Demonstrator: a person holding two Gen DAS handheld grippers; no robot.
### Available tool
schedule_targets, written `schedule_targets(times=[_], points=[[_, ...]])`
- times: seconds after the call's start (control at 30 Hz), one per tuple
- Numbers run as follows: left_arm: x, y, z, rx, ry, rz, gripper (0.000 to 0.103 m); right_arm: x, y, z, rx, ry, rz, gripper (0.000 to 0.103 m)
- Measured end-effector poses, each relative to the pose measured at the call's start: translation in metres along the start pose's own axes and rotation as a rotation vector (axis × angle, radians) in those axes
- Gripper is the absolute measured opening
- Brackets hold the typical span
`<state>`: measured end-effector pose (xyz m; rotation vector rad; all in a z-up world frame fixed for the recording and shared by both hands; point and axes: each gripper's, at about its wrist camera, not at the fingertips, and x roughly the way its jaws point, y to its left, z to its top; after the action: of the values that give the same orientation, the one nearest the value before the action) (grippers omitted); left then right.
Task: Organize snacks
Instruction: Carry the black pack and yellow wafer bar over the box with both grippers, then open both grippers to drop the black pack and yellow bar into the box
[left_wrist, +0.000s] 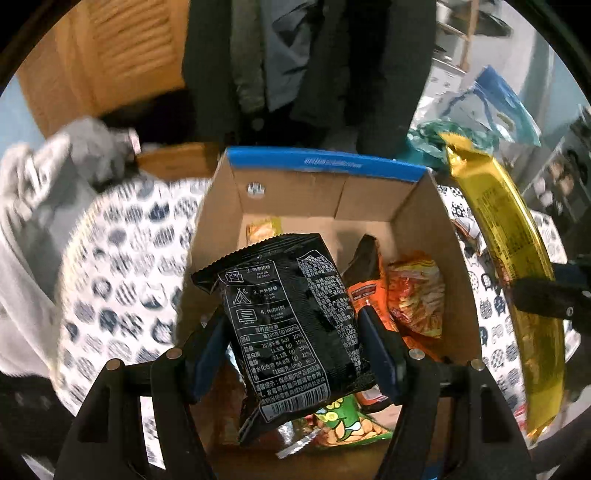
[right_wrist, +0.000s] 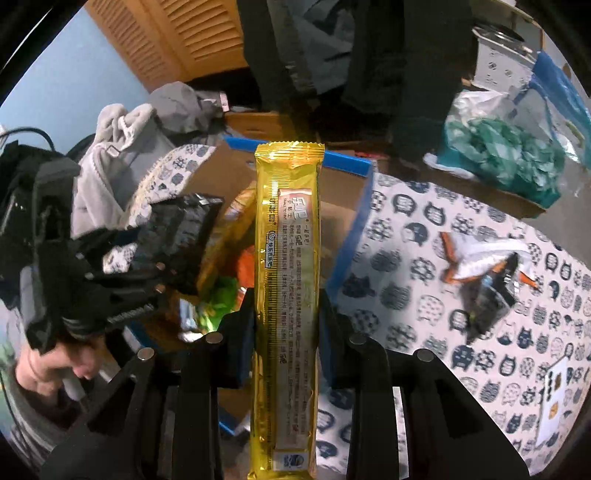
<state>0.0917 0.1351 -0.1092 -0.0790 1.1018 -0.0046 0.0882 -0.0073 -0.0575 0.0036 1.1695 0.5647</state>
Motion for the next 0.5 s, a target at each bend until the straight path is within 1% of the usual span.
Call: schedule_targets(times=[0.03, 0.07, 0.1, 0.2, 0.33, 0.43, 0.5], points=[[0.005, 0.004, -0.001, -0.020, 0.017, -0.021, 0.071, 0.004, 0.003, 0.003, 0.004, 0.004, 0.009, 0.028], [0.007, 0.007, -0.002, -0.029, 0.023, -0.025, 0.071, 0.009, 0.007, 0.007, 0.006, 0.012, 0.020, 0.028], [0.011, 0.010, -0.003, -0.041, 0.027, -0.010, 0.071, 0.014, 0.011, 0.010, 0.009, 0.019, 0.026, 0.028], [0.018, 0.013, -0.003, -0.033, 0.036, 0.044, 0.071, 0.029, 0.021, 0.018, 0.006, 0.034, 0.028, 0.028], [0.030, 0.016, -0.005, -0.049, 0.076, 0.040, 0.071, 0.050, 0.028, 0.025, 0.011, 0.054, 0.021, 0.028], [0.027, 0.017, -0.004, -0.039, 0.080, 0.048, 0.071, 0.066, 0.030, 0.028, 0.012, 0.073, 0.014, 0.028], [0.017, 0.018, -0.005, -0.037, 0.071, 0.054, 0.071, 0.076, 0.031, 0.031, 0.009, 0.087, 0.008, 0.028]])
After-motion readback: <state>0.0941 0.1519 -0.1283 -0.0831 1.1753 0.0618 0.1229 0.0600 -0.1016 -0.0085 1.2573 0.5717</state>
